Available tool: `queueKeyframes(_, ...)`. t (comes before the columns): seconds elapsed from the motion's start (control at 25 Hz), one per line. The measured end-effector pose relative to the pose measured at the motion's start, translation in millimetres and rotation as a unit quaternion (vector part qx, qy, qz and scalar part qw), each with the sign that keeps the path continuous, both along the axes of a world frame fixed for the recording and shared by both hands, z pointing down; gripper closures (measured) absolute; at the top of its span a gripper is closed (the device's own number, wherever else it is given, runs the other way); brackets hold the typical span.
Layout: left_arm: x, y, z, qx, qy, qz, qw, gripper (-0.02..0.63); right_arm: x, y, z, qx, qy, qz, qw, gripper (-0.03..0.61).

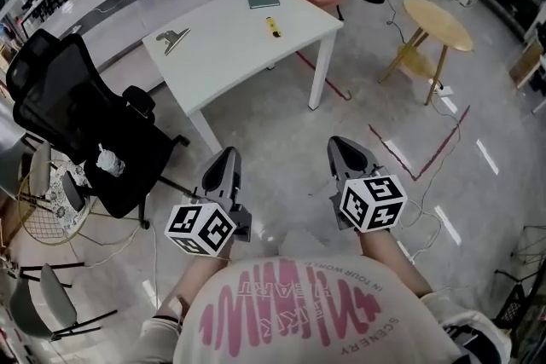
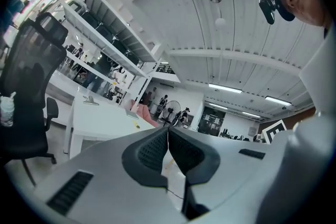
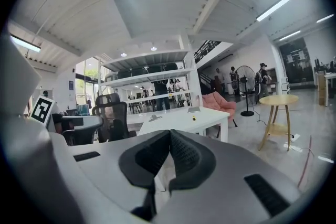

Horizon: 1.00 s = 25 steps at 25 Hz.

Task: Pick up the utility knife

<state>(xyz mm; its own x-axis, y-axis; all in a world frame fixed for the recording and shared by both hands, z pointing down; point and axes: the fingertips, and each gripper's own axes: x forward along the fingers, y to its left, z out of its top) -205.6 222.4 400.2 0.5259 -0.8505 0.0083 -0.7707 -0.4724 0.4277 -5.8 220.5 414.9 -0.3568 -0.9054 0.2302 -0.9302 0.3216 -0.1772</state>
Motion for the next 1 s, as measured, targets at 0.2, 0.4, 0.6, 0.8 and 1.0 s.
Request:
queueKeyframes(0.2,5.5,-28.8,-1.9,0.011,0.005,-0.013,0.9998,0.589,17.2,-26.7,6.0,-0.001,0.0,0.016,1.0,0.563)
queueKeyframes(0.4,34.5,-74.6,-9.3,0.006,0.011,-0.006,0.9999,0.589,47.1,-73.5,2.1,-0.005,-0.002,0.017,1.0,0.563)
queueKeyframes(0.6,63.9,-127.7,-8.4,-0.004,0.015,0.005,0.9999,0.589,65.0,-133.9,-4.0,-0.004,-0.005,0.006,1.0,0.563)
queueKeyframes(0.8,89.9,-178.9,-18.3,-0.002,0.026,-0.006,0.9996,0.589,87.3,-189.0,-20.3,0.01,0.001,-0.011,1.0,0.563)
queueKeyframes(1.0,113.8,-215.0,-30.9,0.012,0.027,-0.023,0.9993,0.589,112.5,-231.4,-36.6,0.027,0.0,-0.025,0.999,0.563)
